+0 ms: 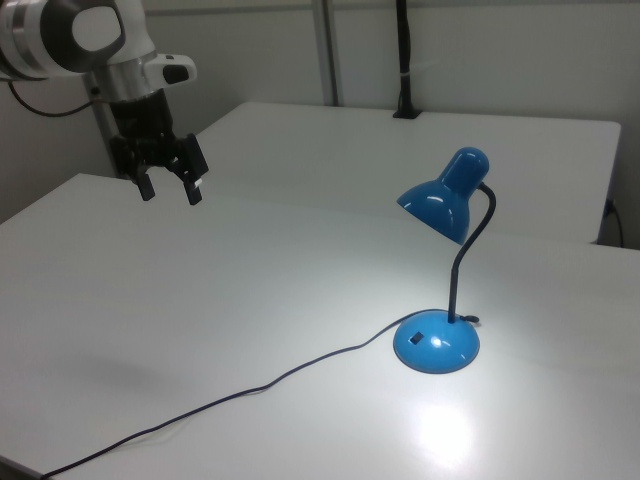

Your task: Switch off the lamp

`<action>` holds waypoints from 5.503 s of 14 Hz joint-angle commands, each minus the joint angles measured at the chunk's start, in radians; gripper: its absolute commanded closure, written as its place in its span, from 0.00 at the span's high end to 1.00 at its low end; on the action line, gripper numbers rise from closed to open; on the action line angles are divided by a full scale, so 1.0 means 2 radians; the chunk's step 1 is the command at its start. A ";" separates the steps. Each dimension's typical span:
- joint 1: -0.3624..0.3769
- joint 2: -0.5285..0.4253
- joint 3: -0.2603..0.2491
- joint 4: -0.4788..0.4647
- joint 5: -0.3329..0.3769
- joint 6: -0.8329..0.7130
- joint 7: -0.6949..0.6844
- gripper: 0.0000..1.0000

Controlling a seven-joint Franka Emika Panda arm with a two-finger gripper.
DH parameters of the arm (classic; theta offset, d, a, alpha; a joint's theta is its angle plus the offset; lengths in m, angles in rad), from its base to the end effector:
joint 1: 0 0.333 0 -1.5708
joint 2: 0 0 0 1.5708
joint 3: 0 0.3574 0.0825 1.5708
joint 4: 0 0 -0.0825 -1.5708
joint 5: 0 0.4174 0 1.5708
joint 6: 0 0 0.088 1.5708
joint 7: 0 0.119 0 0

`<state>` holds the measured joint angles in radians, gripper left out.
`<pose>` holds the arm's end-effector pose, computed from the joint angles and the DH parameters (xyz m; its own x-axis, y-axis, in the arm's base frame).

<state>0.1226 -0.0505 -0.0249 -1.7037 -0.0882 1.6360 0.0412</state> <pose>0.5714 0.0457 0.6219 0.9980 0.0624 -0.0139 0.0634 -0.9942 0.0872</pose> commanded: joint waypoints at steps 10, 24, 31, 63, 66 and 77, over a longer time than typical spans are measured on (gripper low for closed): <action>0.002 0.003 -0.001 0.005 0.010 -0.017 -0.014 0.70; -0.017 0.014 -0.005 0.003 0.011 -0.012 -0.027 0.00; -0.093 0.052 -0.005 -0.075 0.010 0.131 -0.021 0.00; -0.240 0.208 -0.008 -0.114 -0.072 0.517 0.187 0.00; -0.241 0.212 -0.009 -0.114 -0.086 0.530 0.186 0.00; -0.245 0.228 -0.010 -0.111 -0.105 0.547 0.182 0.00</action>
<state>-0.3664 0.3892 -0.0396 -1.9252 -0.2731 2.7010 0.3842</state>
